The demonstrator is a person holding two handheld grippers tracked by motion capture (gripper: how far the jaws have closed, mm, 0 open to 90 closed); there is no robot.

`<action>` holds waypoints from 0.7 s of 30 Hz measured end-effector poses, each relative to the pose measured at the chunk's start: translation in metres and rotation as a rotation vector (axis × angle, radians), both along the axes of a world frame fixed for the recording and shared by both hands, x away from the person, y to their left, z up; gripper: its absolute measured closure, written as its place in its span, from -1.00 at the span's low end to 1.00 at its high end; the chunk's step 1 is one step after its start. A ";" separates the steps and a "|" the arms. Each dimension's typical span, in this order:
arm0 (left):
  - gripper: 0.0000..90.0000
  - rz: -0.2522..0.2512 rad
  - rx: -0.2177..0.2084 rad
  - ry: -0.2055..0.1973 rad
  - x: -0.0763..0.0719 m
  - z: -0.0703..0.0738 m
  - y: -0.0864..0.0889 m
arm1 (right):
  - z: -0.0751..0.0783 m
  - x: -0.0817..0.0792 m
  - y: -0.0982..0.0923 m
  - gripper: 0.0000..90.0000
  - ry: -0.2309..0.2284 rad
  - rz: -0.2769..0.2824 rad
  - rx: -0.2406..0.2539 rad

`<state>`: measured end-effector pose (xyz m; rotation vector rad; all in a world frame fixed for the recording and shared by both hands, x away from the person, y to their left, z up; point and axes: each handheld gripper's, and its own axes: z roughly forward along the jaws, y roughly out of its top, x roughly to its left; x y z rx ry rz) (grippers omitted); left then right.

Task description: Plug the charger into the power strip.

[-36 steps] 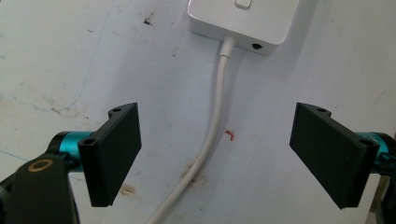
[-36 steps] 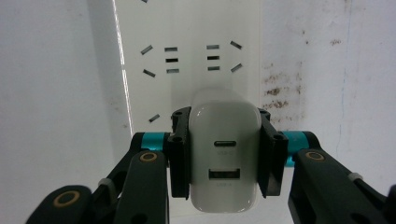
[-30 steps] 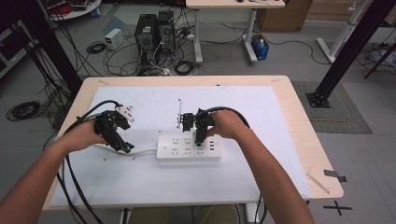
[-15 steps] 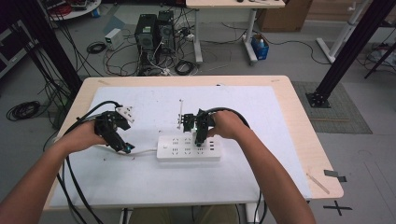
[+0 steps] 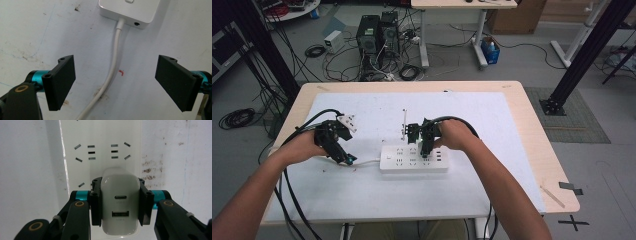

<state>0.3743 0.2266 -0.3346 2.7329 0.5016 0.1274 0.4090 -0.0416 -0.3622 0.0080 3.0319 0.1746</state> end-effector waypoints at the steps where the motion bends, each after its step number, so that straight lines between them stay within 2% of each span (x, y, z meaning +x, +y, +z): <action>1: -0.63 -0.002 0.001 0.000 0.000 0.000 0.000 | 0.000 0.000 0.000 0.40 -0.001 -0.001 0.000; 10: -0.63 0.006 -0.009 -0.001 0.001 0.000 0.001 | -0.002 0.001 0.000 0.40 0.011 -0.011 0.002; 13: -0.63 -0.001 -0.006 -0.002 0.000 0.000 0.000 | -0.003 0.003 -0.003 0.40 0.020 -0.018 0.026; 16: -0.63 0.008 -0.014 -0.003 0.000 0.000 0.001 | -0.003 0.003 -0.004 0.40 0.023 -0.025 0.026; 21: -0.63 0.003 -0.014 -0.004 -0.001 0.000 0.001 | -0.005 0.004 -0.008 0.39 0.022 -0.002 0.062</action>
